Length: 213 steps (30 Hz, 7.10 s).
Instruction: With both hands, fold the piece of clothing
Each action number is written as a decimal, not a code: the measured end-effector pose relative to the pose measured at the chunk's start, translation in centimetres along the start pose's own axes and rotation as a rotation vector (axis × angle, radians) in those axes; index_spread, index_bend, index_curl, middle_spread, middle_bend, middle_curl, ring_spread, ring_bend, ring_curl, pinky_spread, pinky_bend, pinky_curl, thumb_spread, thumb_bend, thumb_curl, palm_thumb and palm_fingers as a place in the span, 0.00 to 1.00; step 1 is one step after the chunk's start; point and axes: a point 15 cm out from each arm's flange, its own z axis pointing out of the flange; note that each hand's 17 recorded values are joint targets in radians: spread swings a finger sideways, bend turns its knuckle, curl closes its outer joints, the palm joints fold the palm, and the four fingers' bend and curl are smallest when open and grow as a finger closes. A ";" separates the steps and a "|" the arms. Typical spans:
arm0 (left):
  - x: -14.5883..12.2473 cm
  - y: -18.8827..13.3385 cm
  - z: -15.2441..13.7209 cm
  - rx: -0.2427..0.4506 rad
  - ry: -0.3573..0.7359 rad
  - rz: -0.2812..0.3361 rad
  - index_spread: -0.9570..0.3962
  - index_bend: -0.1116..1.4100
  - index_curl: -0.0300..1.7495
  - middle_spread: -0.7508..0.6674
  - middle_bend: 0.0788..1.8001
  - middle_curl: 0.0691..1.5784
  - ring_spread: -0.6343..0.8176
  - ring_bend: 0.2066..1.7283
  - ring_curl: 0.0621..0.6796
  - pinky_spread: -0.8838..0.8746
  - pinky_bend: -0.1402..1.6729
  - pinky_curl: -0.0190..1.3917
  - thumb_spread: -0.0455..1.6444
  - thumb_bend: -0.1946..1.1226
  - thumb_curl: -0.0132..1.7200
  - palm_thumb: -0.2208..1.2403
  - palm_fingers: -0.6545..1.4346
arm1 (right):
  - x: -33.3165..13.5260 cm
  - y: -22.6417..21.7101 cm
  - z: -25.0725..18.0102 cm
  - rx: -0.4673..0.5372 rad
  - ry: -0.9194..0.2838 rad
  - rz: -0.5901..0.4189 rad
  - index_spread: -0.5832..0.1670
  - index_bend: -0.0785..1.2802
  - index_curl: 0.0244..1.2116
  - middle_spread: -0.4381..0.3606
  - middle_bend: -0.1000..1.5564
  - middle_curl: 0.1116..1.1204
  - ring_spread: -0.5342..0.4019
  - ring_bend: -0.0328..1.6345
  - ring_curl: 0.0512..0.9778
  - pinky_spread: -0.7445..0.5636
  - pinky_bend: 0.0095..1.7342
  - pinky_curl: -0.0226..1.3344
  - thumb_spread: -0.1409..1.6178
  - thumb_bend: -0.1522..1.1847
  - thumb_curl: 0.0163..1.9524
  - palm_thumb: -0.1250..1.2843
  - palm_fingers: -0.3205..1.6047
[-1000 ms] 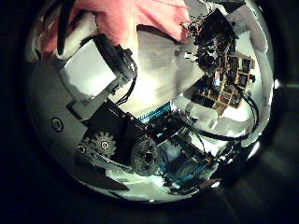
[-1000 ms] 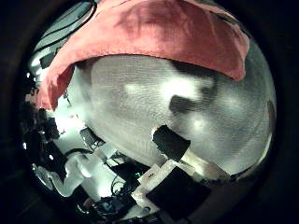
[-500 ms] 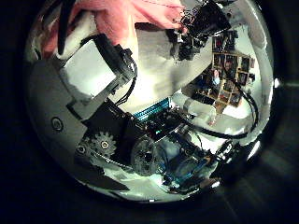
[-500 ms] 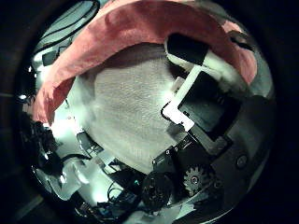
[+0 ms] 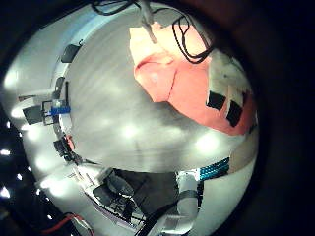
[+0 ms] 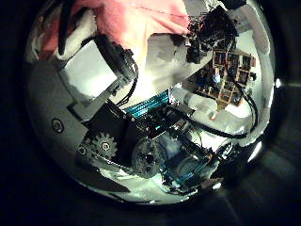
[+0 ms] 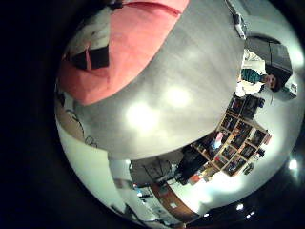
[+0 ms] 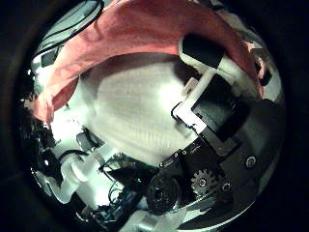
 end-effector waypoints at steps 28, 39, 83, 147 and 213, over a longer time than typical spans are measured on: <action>1.1 3.9 -5.7 -0.024 0.043 -0.016 0.21 0.23 0.86 0.13 0.54 0.58 0.12 0.74 0.71 0.14 0.70 0.42 0.66 0.14 0.38 0.71 0.87 | -0.1 9.0 -5.4 0.103 -0.001 -0.034 0.39 0.87 0.75 0.32 0.83 0.81 0.30 0.84 0.82 0.41 0.71 0.73 0.76 0.11 0.34 0.79 0.66; 1.0 -5.6 -7.1 -0.044 0.042 -0.020 0.22 0.24 0.86 0.14 0.55 0.57 0.12 0.75 0.71 0.14 0.71 0.41 0.66 0.14 0.38 0.71 0.87 | 2.4 2.0 -8.3 0.081 -0.024 0.023 0.39 0.87 0.75 0.32 0.82 0.81 0.30 0.84 0.84 0.40 0.68 0.78 0.76 0.10 0.35 0.76 0.67; -3.4 -26.5 3.1 0.246 0.155 -0.137 0.29 0.19 0.75 0.23 0.36 0.54 0.18 0.55 0.65 0.23 0.51 0.46 0.65 0.12 0.30 0.62 0.43 | 8.4 -17.7 -3.3 0.082 -0.148 0.200 0.32 0.23 0.51 0.31 0.47 0.56 0.28 0.75 0.70 0.25 0.62 0.74 0.85 0.10 0.24 0.59 0.23; 2.4 -19.8 9.4 0.160 0.139 0.030 0.68 0.19 0.24 0.57 0.06 0.19 0.62 0.29 0.27 0.71 0.24 0.26 0.77 0.14 0.20 0.55 0.39 | 14.2 -4.0 6.8 -0.162 -0.140 0.164 0.34 0.17 0.21 0.58 0.19 0.24 0.63 0.27 0.25 0.76 0.19 0.29 0.71 0.10 0.18 0.44 0.20; -0.3 -20.2 10.1 0.135 0.161 -0.032 0.67 0.20 0.24 0.56 0.06 0.17 0.62 0.27 0.24 0.71 0.21 0.26 0.78 0.14 0.20 0.58 0.40 | 15.2 -3.9 -3.1 0.058 0.073 0.064 0.43 0.85 0.73 0.35 0.83 0.79 0.29 0.80 0.83 0.36 0.70 0.63 0.62 0.16 0.44 0.90 0.71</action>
